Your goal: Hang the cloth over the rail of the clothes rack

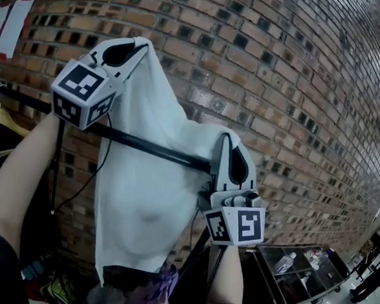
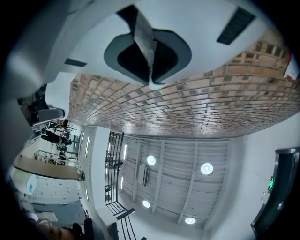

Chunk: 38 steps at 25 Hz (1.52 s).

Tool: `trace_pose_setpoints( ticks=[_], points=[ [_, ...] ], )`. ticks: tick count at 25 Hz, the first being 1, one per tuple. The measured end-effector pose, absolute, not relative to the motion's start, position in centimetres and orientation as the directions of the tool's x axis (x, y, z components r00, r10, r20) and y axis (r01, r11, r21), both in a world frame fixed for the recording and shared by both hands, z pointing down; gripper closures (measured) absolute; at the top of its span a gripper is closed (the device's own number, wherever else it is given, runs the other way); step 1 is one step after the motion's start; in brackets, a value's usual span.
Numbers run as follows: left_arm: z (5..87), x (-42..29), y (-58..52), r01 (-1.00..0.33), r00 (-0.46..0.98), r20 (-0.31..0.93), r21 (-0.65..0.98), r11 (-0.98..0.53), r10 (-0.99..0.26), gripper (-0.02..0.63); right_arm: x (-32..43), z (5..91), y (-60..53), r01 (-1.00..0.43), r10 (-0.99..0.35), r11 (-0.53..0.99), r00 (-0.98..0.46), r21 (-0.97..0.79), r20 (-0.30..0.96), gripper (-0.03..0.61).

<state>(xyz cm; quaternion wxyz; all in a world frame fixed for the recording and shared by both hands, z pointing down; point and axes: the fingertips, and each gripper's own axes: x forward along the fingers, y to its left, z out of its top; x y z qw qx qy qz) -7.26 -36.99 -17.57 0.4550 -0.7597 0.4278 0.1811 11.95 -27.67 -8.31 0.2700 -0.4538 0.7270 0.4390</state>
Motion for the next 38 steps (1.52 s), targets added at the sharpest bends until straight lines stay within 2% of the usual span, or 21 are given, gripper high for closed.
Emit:
trace_pose_setpoints(
  ticks=[5, 9, 14, 19, 21, 26, 29, 32, 38],
  points=[
    [-17.3, -12.8, -36.9, -0.818, 0.561, -0.642, -0.527, -0.231, -0.523, 0.577, 10.3, -8.0, -28.3, -0.898, -0.453, 0.177, -0.438, 0.403, -0.777, 0.552],
    [-16.6, -15.6, -35.3, -0.795, 0.588, -0.614, -0.557, -0.238, -0.527, 0.577, 11.0, -8.3, -28.3, -0.92, -0.46, 0.184, -0.392, 0.346, -0.797, 0.551],
    [-15.9, -19.5, -32.4, -0.791, 0.584, -0.618, -0.578, -0.199, -0.526, 0.577, 12.2, -8.0, -26.4, -0.922, -0.416, 0.251, -0.378, 0.295, -0.827, 0.551],
    [-12.7, -22.9, -29.1, -0.749, 0.614, -0.568, -0.638, -0.179, -0.548, 0.577, 11.9, -6.5, -24.9, -0.898, -0.401, 0.337, -0.409, 0.284, -0.819, 0.551],
    [-10.2, -23.5, -27.7, -0.757, 0.599, -0.584, -0.637, -0.148, -0.549, 0.577, 10.9, -5.1, -24.3, -0.9, -0.4, 0.298, -0.421, 0.319, -0.814, 0.552],
    [-2.9, -24.3, -25.8, -0.81, 0.498, -0.681, -0.586, -0.008, -0.538, 0.576, 8.6, -0.9, -23.4, -0.927, -0.416, 0.056, -0.359, 0.37, -0.835, 0.552],
    [-0.4, -25.3, -27.7, -0.856, 0.451, -0.661, -0.51, -0.081, -0.6, 0.576, 9.2, 0.0, -23.1, -0.956, -0.414, 0.08, -0.29, 0.283, -0.863, 0.552],
    [0.5, -24.6, -29.8, -0.854, 0.474, -0.604, -0.494, -0.165, -0.641, 0.576, 10.3, 0.2, -22.8, -0.969, -0.417, 0.122, -0.247, 0.215, -0.875, 0.552],
    [0.6, -23.3, -33.1, -0.838, 0.454, -0.574, -0.535, -0.106, -0.681, 0.575, 9.5, 1.3, -23.6, -0.954, -0.431, 0.147, -0.3, 0.262, -0.851, 0.551]
  ],
)
